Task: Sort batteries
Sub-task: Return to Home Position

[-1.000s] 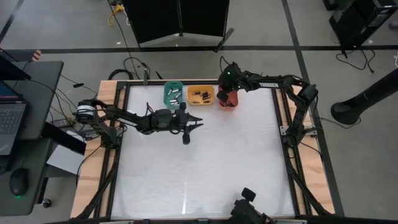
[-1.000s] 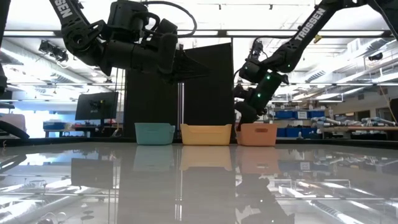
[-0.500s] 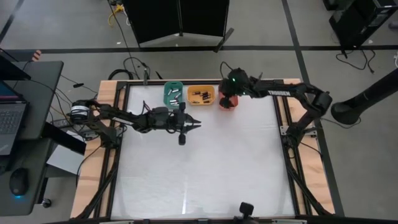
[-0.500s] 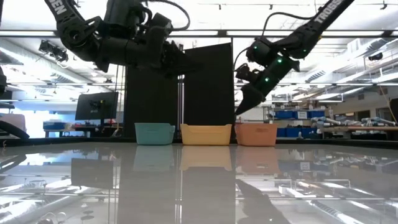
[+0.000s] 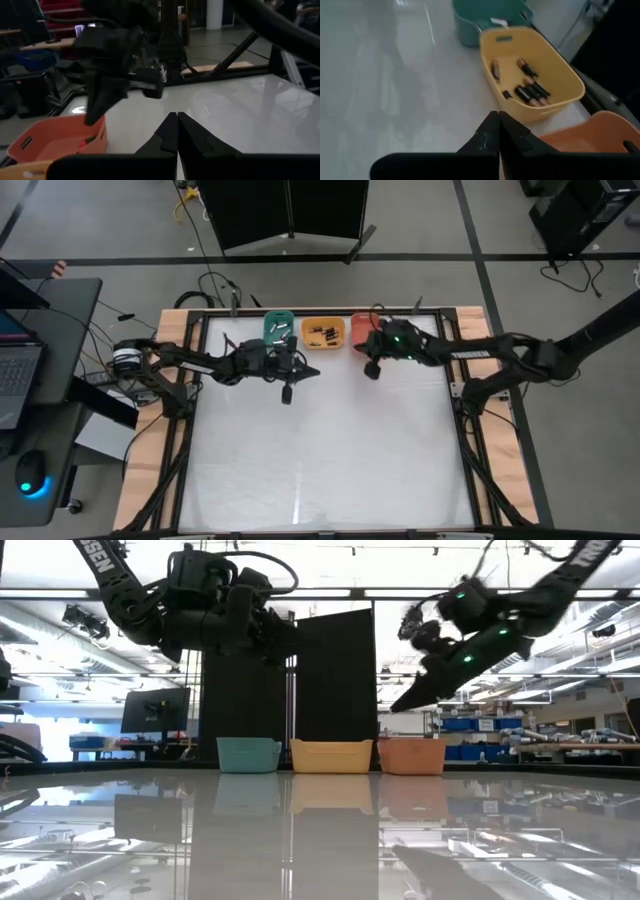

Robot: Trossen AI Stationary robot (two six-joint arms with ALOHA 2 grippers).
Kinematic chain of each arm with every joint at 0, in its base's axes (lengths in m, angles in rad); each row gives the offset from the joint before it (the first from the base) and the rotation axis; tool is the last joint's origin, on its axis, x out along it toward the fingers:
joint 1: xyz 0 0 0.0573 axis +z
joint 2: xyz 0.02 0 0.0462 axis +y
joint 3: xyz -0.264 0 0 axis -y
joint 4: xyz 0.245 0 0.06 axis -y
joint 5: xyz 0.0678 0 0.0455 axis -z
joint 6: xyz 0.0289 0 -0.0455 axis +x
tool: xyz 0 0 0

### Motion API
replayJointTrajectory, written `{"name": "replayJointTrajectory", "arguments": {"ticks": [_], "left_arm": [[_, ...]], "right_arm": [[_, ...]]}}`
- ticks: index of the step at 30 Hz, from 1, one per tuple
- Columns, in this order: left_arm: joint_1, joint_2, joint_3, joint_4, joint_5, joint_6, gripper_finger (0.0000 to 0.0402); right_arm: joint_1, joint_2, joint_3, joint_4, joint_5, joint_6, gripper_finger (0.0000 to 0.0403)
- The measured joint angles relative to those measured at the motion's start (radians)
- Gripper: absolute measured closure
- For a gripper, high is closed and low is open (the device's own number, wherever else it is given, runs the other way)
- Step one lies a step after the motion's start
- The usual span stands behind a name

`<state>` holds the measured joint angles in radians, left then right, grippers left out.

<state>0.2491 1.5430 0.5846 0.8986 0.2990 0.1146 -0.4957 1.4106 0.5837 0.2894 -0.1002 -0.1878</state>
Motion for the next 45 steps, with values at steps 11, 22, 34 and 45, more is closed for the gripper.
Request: {"name": "replayJointTrajectory", "arguments": {"ticks": [11, 22, 34, 45], "left_arm": [[0.041, -0.12, -0.001, -0.158, 0.046, 0.05, 0.0393], [0.051, -0.172, -0.192, 0.083, 0.014, 0.011, 0.0392], [0.099, -0.561, -0.504, 0.143, -0.088, -0.074, 0.0397], [0.092, -0.893, -0.576, -0.197, -0.155, -0.095, 0.0399]], "right_arm": [[0.098, -0.3, -0.265, 0.082, 0.107, 0.1, 0.0397], [0.218, -0.48, -0.372, 0.082, 0.183, 0.117, 0.0398], [0.315, -0.664, -0.385, -0.084, 0.237, 0.137, 0.0398], [0.411, -0.849, -0.385, -0.243, 0.267, 0.167, 0.0398]]}}
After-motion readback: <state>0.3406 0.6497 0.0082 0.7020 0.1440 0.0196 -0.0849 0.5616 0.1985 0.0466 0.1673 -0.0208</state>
